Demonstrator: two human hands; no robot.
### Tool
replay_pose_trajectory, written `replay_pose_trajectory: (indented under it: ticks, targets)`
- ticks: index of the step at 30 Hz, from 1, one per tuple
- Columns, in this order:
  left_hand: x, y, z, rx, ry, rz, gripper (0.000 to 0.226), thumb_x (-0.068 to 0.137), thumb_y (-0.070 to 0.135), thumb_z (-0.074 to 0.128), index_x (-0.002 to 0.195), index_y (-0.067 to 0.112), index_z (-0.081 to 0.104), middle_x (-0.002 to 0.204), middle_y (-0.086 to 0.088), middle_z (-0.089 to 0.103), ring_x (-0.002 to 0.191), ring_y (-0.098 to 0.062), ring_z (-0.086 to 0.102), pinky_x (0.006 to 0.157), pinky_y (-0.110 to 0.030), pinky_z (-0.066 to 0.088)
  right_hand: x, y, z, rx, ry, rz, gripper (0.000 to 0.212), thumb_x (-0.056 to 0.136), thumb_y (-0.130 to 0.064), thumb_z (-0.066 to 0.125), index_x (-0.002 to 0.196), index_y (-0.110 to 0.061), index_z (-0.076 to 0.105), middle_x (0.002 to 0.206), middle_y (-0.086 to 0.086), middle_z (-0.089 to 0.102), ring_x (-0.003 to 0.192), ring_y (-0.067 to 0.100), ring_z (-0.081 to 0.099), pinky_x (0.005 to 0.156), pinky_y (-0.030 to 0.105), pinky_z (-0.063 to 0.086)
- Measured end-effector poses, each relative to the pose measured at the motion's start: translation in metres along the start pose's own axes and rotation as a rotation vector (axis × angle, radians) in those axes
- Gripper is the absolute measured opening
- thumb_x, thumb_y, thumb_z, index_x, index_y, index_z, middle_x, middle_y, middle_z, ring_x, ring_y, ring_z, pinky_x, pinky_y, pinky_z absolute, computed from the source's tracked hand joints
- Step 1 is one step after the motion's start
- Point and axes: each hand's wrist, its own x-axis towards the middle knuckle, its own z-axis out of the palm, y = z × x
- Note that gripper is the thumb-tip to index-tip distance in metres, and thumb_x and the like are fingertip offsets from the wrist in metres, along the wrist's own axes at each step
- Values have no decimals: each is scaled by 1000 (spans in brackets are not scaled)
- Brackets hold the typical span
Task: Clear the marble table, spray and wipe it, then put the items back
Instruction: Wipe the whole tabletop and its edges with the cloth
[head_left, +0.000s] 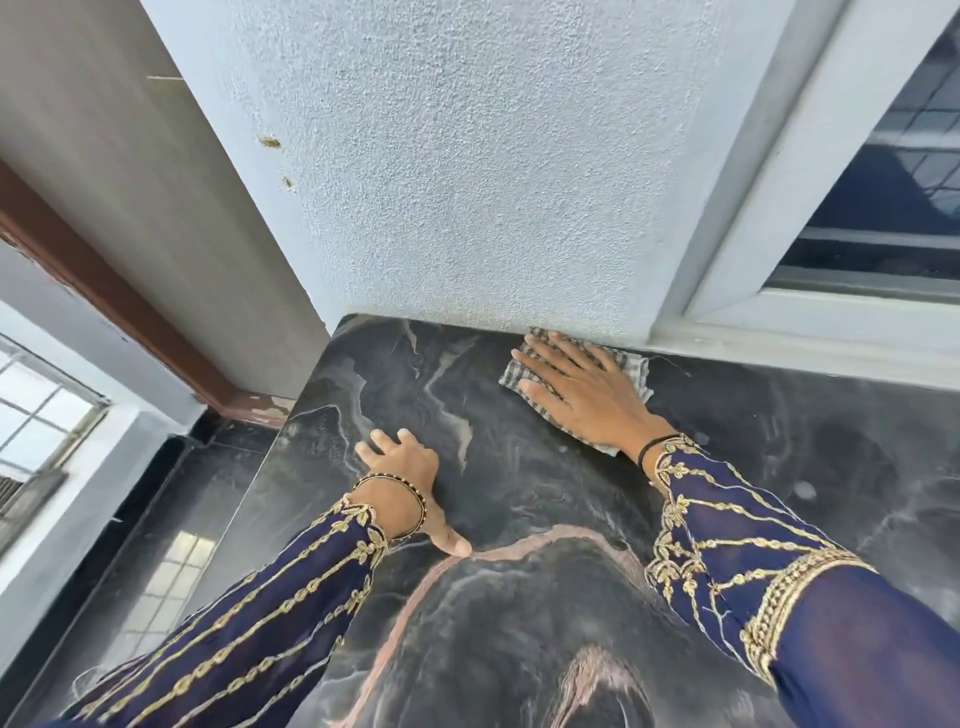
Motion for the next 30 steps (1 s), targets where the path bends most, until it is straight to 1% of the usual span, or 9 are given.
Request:
replay_pose_trajectory:
  ticks: [3, 7, 10, 11, 13, 15, 18, 23, 30]
  targets:
    - [-5, 0, -2, 23, 10, 0, 138, 58, 56, 82, 144, -13, -1, 154, -33, -1, 141, -54, 2, 116, -60, 13, -4, -6, 2, 5, -20, 21, 56, 103, -62, 6, 155, -46, -10, 166, -17, -13, 156, 13, -11, 126, 44, -9]
    - [-11, 2, -1, 7, 17, 20, 135, 56, 54, 84, 145, -10, 6, 154, -32, 4, 141, -55, 3, 115, -62, 14, -37, -28, 7, 22, -12, -14, 66, 95, -68, -4, 157, -45, -5, 167, -14, -8, 156, 16, -8, 127, 47, -5]
    - [-14, -10, 16, -125, 133, 50, 132, 49, 60, 85, 145, 0, 16, 151, -25, 20, 140, -46, 21, 110, -56, 32, -74, -56, 11, 19, 8, -46, 64, 99, -66, 2, 159, -44, 3, 169, -13, -1, 157, 16, -3, 127, 48, 0]
    - [-20, -14, 28, -160, 227, 89, 122, 50, 65, 82, 141, 4, 26, 146, -19, 31, 136, -39, 31, 103, -53, 40, -90, -67, 13, 25, 11, -48, 61, 101, -64, 7, 159, -44, 6, 169, -13, 1, 157, 15, -2, 127, 47, 1]
    - [-34, -22, 58, -209, 383, 176, 93, 68, 65, 69, 134, 9, 35, 141, -11, 39, 131, -30, 40, 100, -48, 43, -116, -90, 20, 35, 24, -59, 58, 104, -61, 14, 159, -44, 13, 169, -13, 6, 157, 14, 1, 127, 46, 2]
    - [-58, -25, 94, -303, 459, 251, 65, 86, 50, 57, 132, 8, 39, 140, -11, 42, 131, -29, 41, 102, -46, 41, -145, -113, 26, 16, 57, -80, 59, 103, -60, 15, 159, -42, 19, 168, -12, 13, 157, 16, 7, 127, 47, 8]
    - [-98, -30, 140, -392, 543, 308, 38, 91, 23, 49, 126, 8, 44, 129, -10, 51, 123, -31, 48, 97, -46, 43, -190, -144, 35, -3, 63, -112, 59, 103, -60, 14, 159, -40, 19, 169, -10, 13, 157, 17, 8, 126, 50, 12]
    - [-154, -44, 182, -358, 557, 307, 38, 90, 11, 43, 127, 9, 45, 123, -11, 55, 118, -32, 51, 91, -47, 43, -262, -196, 45, -5, 47, -163, 55, 105, -59, 18, 158, -42, 19, 169, -9, 13, 157, 18, 6, 126, 49, 10]
    - [-205, -50, 208, -377, 510, 316, 40, 90, 14, 44, 129, 7, 45, 128, -15, 56, 118, -33, 51, 93, -44, 44, -342, -247, 53, -5, -11, -271, 54, 106, -57, 23, 156, -39, 28, 168, -8, 18, 157, 21, 6, 124, 53, 15]
